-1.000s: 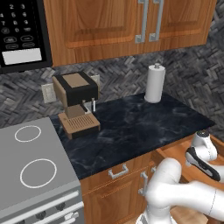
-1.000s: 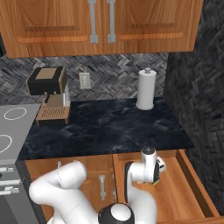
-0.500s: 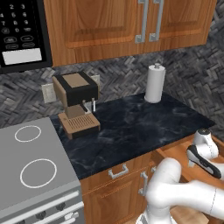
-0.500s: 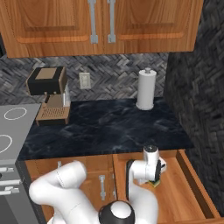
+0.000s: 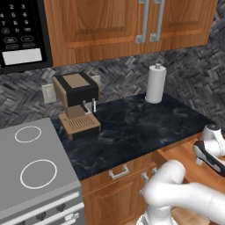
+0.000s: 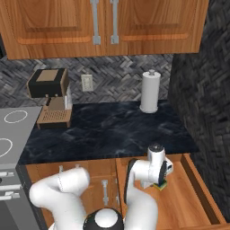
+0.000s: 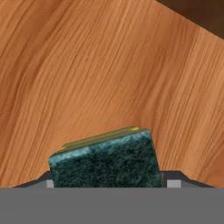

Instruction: Restock the sink supplies by placing the sponge and soap dispenser on the counter and next to the sink. Make sure the soap dispenser is upright.

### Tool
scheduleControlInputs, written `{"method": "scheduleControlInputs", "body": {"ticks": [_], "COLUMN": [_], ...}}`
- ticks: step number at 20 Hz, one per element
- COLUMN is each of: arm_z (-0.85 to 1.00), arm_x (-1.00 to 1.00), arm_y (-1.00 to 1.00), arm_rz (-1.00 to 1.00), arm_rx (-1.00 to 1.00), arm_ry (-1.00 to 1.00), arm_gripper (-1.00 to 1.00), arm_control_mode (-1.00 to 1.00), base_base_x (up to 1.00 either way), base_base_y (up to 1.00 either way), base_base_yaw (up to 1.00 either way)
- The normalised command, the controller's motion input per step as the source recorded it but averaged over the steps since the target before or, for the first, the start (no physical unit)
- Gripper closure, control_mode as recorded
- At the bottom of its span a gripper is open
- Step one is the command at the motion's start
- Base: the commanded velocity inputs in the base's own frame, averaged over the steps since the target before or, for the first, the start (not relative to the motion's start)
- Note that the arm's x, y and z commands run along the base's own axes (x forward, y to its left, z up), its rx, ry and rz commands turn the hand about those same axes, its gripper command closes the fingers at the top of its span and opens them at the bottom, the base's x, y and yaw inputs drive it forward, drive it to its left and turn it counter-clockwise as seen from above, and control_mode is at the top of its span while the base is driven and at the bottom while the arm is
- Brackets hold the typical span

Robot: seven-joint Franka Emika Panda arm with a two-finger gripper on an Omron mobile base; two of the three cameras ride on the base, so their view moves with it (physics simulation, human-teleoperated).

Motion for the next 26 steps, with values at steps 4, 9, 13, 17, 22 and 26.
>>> {"method": "scheduleControlInputs", "body": {"ticks": [4,9,13,17,22,26], "arm_z": [1.0,1.0,1.0,0.96,0.71,0.5], "arm_x": [-0.72,-0.8,-0.72,-0.69,-0.53,-0.26], "arm_y": [0.0,0.0,0.26,0.44,0.64,0.85], "arm_rz": [0.0,0.0,-0.01,-0.04,-0.08,-0.11], "arm_rx": [0.0,0.0,0.0,0.0,0.0,0.0], "arm_ry": [-0.11,-0.07,-0.09,-0.09,-0.07,-0.07], "arm_gripper": [1.0,1.0,1.0,1.0,1.0,1.0], "arm_control_mode": [-1.0,-1.0,-1.0,-1.0,-1.0,-1.0], "base_base_x": [0.0,0.0,0.0,0.0,0.0,0.0], "base_base_y": [0.0,0.0,0.0,0.0,0.0,0.0], "base_base_yaw": [0.0,0.0,0.0,0.0,0.0,0.0]}}
